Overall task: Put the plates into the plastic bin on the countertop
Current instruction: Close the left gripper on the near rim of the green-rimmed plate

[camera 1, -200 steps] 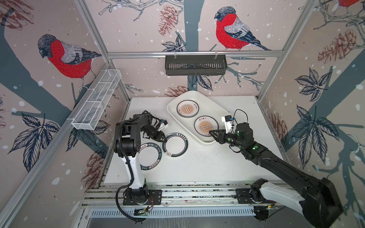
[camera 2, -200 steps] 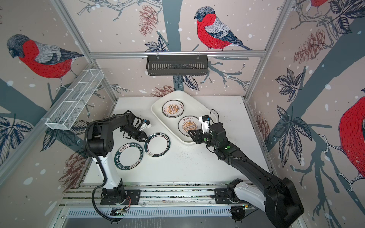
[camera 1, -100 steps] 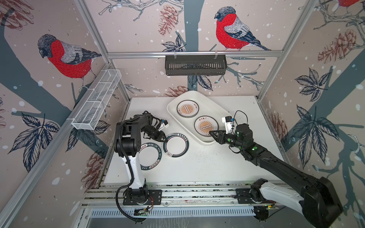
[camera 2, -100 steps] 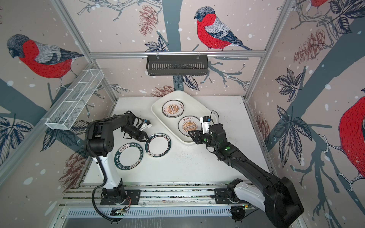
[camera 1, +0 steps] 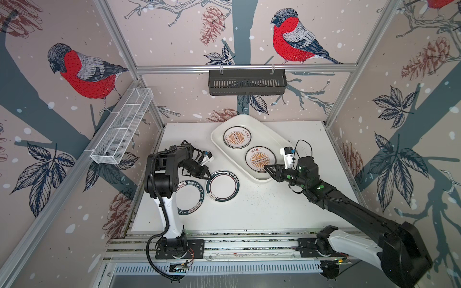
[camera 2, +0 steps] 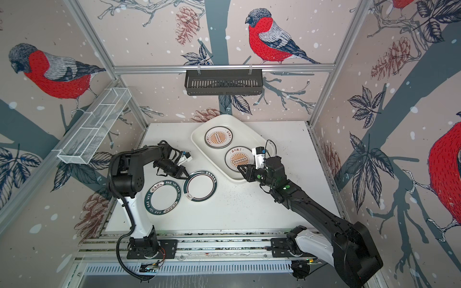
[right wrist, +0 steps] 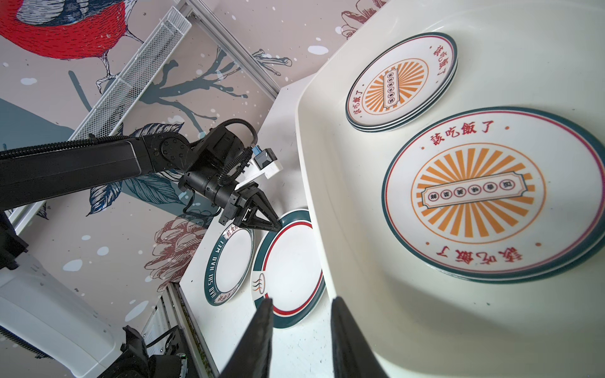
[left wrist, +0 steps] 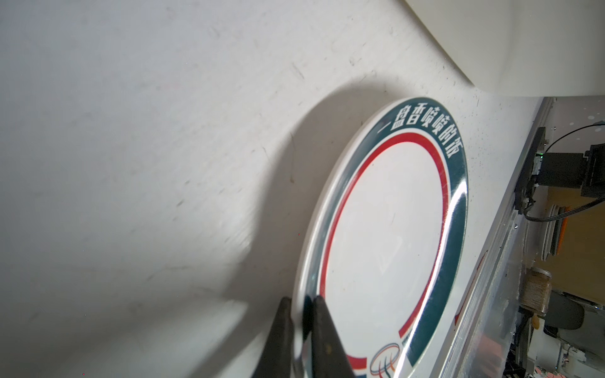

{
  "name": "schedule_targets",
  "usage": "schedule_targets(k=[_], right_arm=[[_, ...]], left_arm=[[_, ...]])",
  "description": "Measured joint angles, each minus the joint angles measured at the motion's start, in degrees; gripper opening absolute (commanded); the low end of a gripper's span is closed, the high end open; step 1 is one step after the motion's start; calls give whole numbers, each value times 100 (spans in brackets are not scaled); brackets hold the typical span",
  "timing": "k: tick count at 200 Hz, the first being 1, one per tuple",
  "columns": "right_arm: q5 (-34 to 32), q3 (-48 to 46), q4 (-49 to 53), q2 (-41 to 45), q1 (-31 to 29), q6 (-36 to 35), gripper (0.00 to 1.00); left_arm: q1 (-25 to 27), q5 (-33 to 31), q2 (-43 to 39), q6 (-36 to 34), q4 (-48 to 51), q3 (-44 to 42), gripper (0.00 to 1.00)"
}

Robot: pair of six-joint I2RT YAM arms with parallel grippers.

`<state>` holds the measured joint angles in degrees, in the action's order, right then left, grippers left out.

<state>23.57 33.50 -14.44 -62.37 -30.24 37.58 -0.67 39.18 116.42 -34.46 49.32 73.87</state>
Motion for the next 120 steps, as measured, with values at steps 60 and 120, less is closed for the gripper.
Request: schedule_targets(k=[60,120], right_arm=[[2,2,-72,-83,31,17,32],[44,24,-111,-109,83,120,34]], left_arm=[[-2,33,55,0,138,116,0],[-2,-2,-37,-50,348,302,0]])
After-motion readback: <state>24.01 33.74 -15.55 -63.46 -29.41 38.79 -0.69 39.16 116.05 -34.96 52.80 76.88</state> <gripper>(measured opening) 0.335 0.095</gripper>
